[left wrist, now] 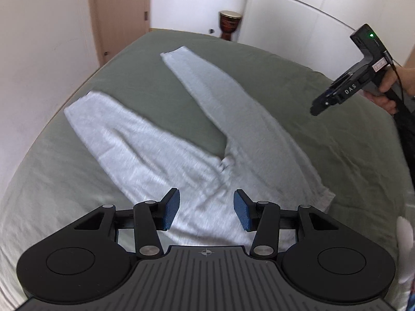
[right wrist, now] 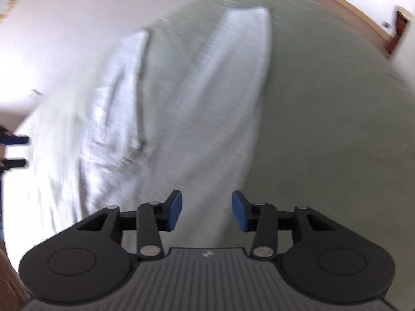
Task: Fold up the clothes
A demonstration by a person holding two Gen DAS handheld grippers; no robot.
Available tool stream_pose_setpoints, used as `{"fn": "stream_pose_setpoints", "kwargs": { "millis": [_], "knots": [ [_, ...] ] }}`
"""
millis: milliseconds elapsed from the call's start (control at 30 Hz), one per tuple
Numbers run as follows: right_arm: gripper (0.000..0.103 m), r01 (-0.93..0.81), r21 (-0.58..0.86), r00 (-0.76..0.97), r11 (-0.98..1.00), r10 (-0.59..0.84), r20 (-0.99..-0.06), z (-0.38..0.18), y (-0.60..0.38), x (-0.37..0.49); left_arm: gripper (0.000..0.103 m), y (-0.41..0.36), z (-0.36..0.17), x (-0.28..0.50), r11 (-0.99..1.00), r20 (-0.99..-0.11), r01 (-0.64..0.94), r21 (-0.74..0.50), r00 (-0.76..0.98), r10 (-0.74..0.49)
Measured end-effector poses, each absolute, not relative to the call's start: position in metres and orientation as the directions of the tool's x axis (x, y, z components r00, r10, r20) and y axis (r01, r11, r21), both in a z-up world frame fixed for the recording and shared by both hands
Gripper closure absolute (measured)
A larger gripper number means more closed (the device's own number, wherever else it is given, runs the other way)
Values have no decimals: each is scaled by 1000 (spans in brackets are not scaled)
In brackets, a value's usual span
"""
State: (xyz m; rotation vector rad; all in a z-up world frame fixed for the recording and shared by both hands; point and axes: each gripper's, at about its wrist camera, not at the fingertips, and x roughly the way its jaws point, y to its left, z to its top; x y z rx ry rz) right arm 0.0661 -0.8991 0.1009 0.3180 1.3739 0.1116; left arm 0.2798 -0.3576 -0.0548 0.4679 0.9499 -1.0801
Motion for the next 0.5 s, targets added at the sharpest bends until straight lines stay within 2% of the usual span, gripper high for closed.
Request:
{"fn": "stream_pose_setpoints", "kwargs": {
  "millis": [267,500],
  "knots": [
    [56,88,437,194,895,415,-889,46,-922,2,53,-332,-133,212,598,-901,785,-161,130,-413],
    [56,150,520,167,841,497,-852,27,-939,-64,53,-357,-162,166,607,-905,746,-273,15,-426]
  ]
}}
